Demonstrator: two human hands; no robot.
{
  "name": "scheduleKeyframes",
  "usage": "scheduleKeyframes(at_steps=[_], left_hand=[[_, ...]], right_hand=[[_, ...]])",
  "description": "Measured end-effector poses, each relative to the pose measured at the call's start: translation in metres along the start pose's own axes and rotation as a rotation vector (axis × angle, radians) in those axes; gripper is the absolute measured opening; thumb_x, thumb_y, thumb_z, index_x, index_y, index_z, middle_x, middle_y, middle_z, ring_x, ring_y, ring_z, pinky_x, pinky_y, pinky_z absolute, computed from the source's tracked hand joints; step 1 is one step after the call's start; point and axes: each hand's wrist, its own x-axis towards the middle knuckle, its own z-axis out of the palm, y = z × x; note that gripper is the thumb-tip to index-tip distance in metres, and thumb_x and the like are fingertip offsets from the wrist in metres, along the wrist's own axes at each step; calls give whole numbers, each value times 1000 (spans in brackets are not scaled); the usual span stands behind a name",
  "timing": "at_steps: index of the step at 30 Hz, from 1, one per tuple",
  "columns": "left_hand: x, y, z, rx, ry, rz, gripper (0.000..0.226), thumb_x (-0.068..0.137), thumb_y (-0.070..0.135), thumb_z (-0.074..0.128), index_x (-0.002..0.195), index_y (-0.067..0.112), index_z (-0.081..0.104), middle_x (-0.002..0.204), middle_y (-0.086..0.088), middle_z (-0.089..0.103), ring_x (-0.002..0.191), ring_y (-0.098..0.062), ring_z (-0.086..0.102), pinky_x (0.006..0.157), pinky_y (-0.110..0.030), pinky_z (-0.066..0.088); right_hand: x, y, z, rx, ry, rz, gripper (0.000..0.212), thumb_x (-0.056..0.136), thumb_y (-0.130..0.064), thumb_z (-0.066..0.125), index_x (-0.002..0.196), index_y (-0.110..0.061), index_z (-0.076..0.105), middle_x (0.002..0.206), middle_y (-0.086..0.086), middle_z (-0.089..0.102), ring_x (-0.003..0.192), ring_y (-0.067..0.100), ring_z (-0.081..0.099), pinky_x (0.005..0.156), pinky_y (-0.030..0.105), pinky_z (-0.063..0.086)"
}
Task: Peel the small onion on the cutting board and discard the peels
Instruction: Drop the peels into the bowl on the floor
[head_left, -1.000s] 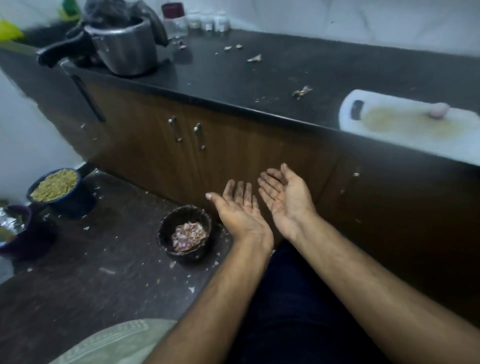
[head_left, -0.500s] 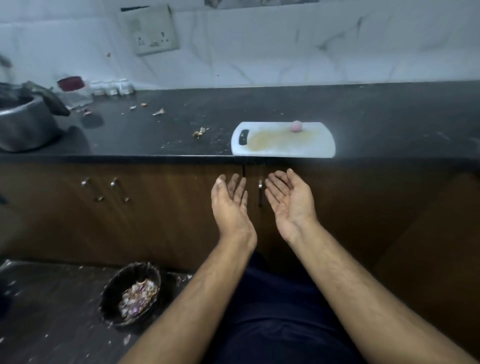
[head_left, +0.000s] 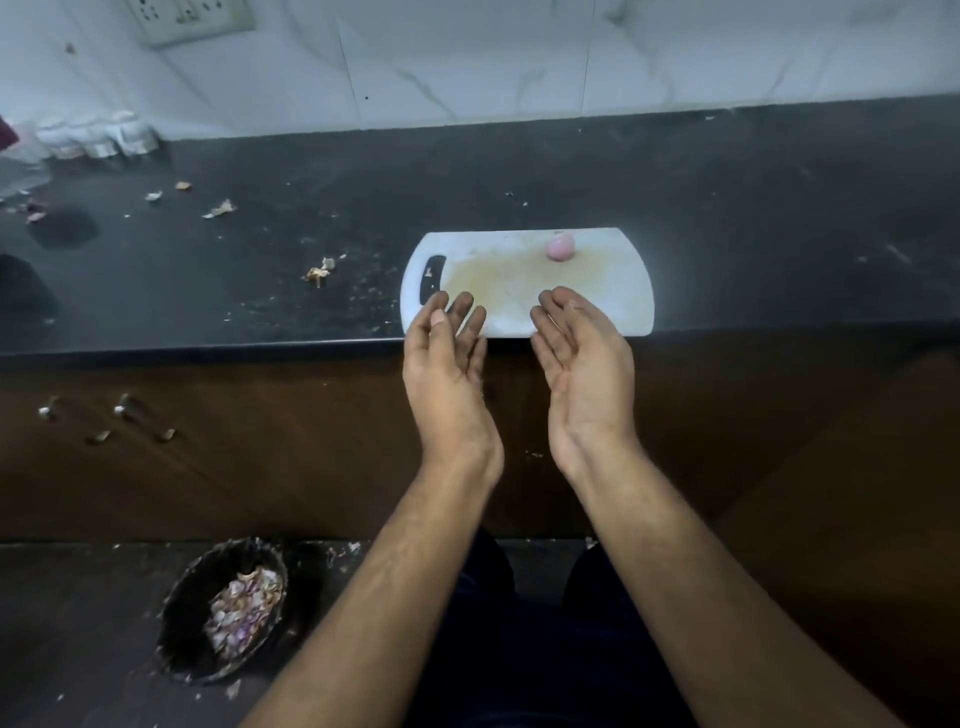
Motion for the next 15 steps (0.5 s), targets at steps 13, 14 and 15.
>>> scheduleKeyframes(at_steps=[13,14,15], left_hand=[[75,9,55,675,-143,-35,37,103,37,52,135,19,58,138,1,63,131,-15,60,118,-41,45],[78,12,54,731,-157,-42,38,102,38,53,135,19,57,138,0,63,131,-15,60,118,-40,45],[81,14,52,779,-184,-46,37,103,35,54,136,18,56,138,0,63,130,-13,60,117,-38,45]], right_hand=[[96,-48,27,-587,57,-99,25,101,-17,60,125,-17,68,124,-6,73,119,5,66,109,36,51],[103,-52,28,-645,54,-95,25,100,-20,62,125,-19,67,123,-6,73,118,5,66,108,36,51],[109,-55,28,-707,45,-91,25,100,-23,64,125,-19,67,122,-7,73,117,5,66,107,35,52]])
